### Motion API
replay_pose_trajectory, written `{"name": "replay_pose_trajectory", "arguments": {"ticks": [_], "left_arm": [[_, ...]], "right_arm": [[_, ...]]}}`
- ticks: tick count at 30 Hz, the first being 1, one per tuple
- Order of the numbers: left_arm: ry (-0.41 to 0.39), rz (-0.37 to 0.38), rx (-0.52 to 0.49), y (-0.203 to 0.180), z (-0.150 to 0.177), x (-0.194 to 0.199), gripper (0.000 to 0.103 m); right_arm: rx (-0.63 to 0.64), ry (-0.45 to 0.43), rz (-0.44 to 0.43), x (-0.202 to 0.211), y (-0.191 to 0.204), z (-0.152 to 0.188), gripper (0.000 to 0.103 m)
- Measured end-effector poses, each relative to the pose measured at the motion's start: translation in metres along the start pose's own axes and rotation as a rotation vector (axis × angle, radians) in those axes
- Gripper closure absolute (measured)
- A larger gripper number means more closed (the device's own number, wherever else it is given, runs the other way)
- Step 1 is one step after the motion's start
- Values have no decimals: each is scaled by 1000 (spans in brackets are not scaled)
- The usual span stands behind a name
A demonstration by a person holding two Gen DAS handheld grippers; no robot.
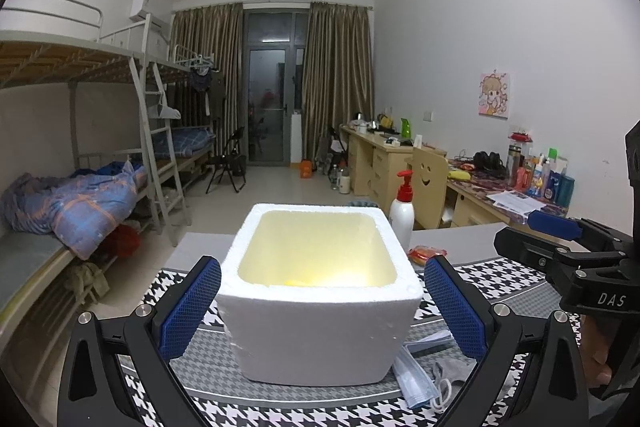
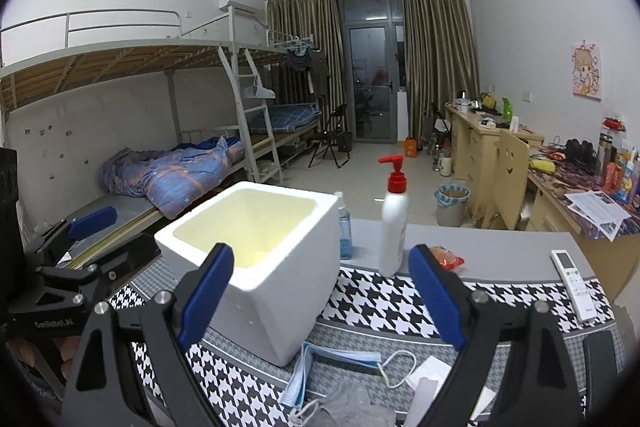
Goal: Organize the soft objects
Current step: 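Move both open tools back from the box toward the gray sock and mask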
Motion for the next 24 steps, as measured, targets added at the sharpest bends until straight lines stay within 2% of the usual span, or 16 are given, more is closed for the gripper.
{"name": "replay_pose_trajectory", "arguments": {"ticks": [7, 16, 24], "left_arm": [[1, 34, 12, -5, 8, -2, 1], [-8, 21, 21, -14, 17, -1, 1], [2, 42, -5, -25, 28, -1, 1]], "right_arm": [[-14, -4, 8, 8, -5, 10, 11], [-23, -12, 23, 19, -10, 21, 11], [-49, -1, 41, 25, -19, 34, 11]]}}
Point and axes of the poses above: each gripper's, at about its wrist camera, not at the fingertips, and x roughly against the way its jaws point, y to its left, z to its underside, the point moved 3 cm from there along -x, roughly the way its jaws point, and after that the axes turned 3 degrees about x, right-handed, at the moved point
